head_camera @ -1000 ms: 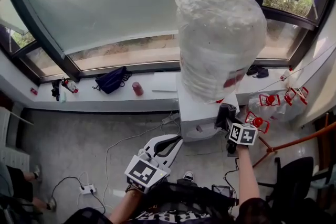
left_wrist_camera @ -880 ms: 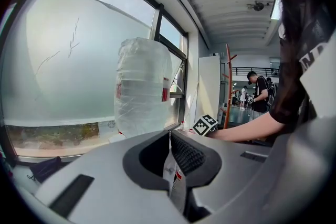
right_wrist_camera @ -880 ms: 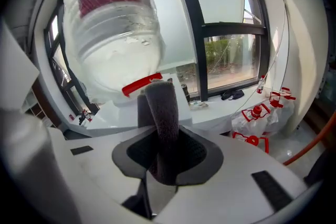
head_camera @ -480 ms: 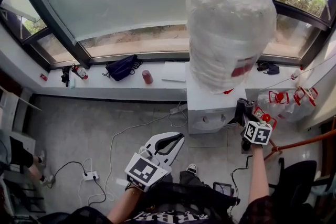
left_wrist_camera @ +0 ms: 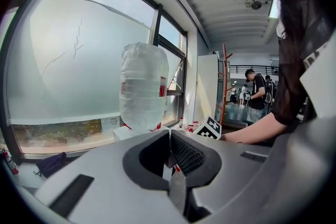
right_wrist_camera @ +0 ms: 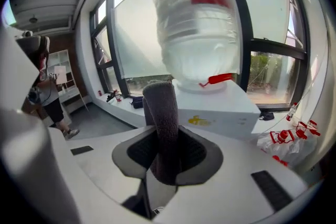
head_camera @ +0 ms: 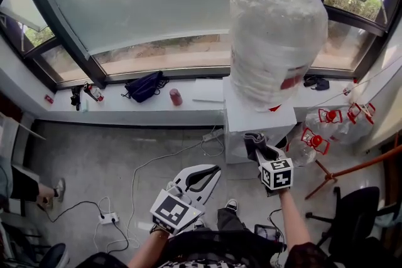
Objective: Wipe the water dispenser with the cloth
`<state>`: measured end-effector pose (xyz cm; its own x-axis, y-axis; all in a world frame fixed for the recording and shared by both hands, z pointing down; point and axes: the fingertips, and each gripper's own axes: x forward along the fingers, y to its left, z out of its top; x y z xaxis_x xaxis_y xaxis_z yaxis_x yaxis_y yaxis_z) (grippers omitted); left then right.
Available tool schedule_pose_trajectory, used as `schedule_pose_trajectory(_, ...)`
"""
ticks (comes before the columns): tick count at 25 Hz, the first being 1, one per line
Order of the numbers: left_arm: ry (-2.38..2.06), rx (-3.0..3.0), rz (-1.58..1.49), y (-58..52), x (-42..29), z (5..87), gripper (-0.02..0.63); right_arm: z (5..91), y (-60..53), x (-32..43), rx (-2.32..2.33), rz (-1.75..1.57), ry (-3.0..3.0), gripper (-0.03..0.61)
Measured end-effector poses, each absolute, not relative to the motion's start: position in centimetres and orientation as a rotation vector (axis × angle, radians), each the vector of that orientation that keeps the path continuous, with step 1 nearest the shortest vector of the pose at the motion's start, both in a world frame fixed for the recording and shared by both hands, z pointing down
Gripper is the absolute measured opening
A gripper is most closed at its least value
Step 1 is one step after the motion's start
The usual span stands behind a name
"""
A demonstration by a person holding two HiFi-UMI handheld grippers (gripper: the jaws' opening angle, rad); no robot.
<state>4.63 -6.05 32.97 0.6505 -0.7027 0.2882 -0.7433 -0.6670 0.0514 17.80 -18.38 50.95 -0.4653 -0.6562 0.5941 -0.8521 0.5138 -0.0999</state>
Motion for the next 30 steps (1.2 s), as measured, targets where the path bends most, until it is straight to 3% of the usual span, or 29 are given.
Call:
schedule_pose_trajectory(8, -1.159, 2.717, 0.35, -3.3, 1.5, 35.7, 0.021, 53.6, -16.7, 9.7, 1.134, 0.442, -2.29, 0.104)
schedule_pose_trajectory(15, -1.103, 2.764, 0.422, -3.2, 2.3, 39.3, 0.021, 56.9, -19.0, 9.1, 1.158, 0.387, -2.265, 0.104)
schedule_pose_trajectory(22, -1.024, 2.762, 0.457, -4.1, 5.0, 43.1, 0.021, 58.7, -22.3, 13.2, 1.247, 0.338, -2.243, 0.104)
schedule_pose_trajectory(30, -0.968, 2.776, 0.442, -6.2, 8.7, 44.3, 0.021, 59.6, -24.7, 24.3, 1.418, 0.328, -2.111, 0.104)
